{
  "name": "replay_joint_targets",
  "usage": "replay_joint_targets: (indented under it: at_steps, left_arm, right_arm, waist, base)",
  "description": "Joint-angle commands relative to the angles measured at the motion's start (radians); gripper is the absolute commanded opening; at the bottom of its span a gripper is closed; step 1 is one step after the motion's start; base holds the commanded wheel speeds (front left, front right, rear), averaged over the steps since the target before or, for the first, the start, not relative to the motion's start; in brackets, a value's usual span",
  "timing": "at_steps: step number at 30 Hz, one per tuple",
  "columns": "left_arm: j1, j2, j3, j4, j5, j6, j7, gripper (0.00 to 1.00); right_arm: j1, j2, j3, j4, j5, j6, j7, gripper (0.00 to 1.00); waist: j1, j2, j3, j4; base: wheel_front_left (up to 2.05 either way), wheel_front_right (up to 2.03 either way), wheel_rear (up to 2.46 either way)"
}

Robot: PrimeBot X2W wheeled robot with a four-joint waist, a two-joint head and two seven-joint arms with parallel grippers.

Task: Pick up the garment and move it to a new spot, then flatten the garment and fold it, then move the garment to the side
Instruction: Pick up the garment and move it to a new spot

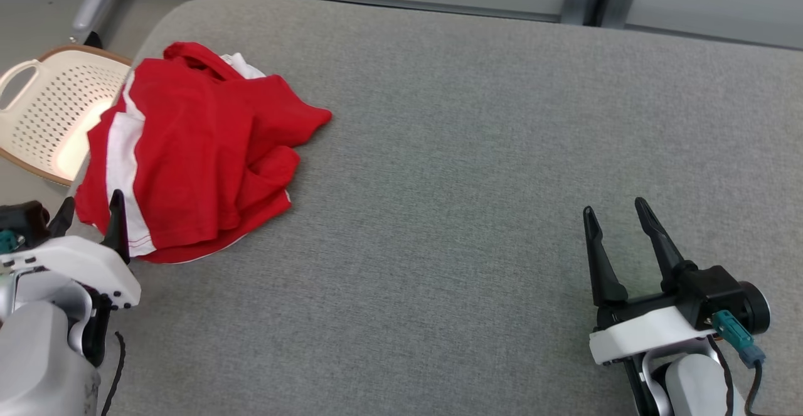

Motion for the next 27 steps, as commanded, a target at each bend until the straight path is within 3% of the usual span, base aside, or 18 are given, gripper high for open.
replay_joint_targets:
  at_steps: [1, 10, 11, 13, 22, 27]
  left_arm:
    - [-0.025, 0.005, -0.013, 0.014, -0.012, -0.006, 0.007, 1.0]
    - [-0.119, 0.08, -0.176, 0.147, -0.065, -0.005, 0.041, 1.0]
    - [-0.123, 0.081, -0.184, 0.163, -0.073, -0.005, 0.044, 0.87]
    - [-0.134, 0.088, -0.195, 0.186, -0.086, -0.005, 0.033, 0.0]
    - [-0.14, 0.085, -0.259, 0.216, -0.153, -0.005, -0.048, 0.0]
    - [-0.146, 0.069, -0.273, 0.126, -0.234, -0.005, -0.105, 0.0]
  right_arm:
    - [-0.013, -0.003, 0.002, -0.004, -0.006, 0.0, -0.001, 1.0]
    - [-0.032, -0.011, 0.022, -0.016, -0.03, 0.0, -0.001, 1.0]
    - [-0.032, -0.01, 0.024, -0.017, -0.029, 0.0, -0.001, 1.0]
    - [-0.032, -0.01, 0.024, -0.019, -0.031, 0.0, -0.001, 1.0]
    - [-0.013, -0.006, 0.01, 0.0, -0.028, 0.0, -0.001, 1.0]
    - [0.002, -0.004, 0.013, 0.011, -0.005, 0.0, -0.001, 1.0]
  waist:
    - [0.0, 0.0, 0.019, -0.016]
    - [0.0, 0.0, 0.059, -0.055]
    - [0.0, 0.0, 0.059, -0.058]
    - [0.0, 0.0, 0.059, -0.063]
    - [0.0, 0.0, 0.001, -0.059]
    - [0.0, 0.0, -0.066, -0.054]
  base:
    - [0.0, 0.0, 0.0]
    - [0.0, 0.0, 0.0]
    - [0.0, 0.0, 0.0]
    - [0.0, 0.0, 0.0]
    - [0.0, 0.0, 0.0]
    - [0.0, 0.0, 0.0]
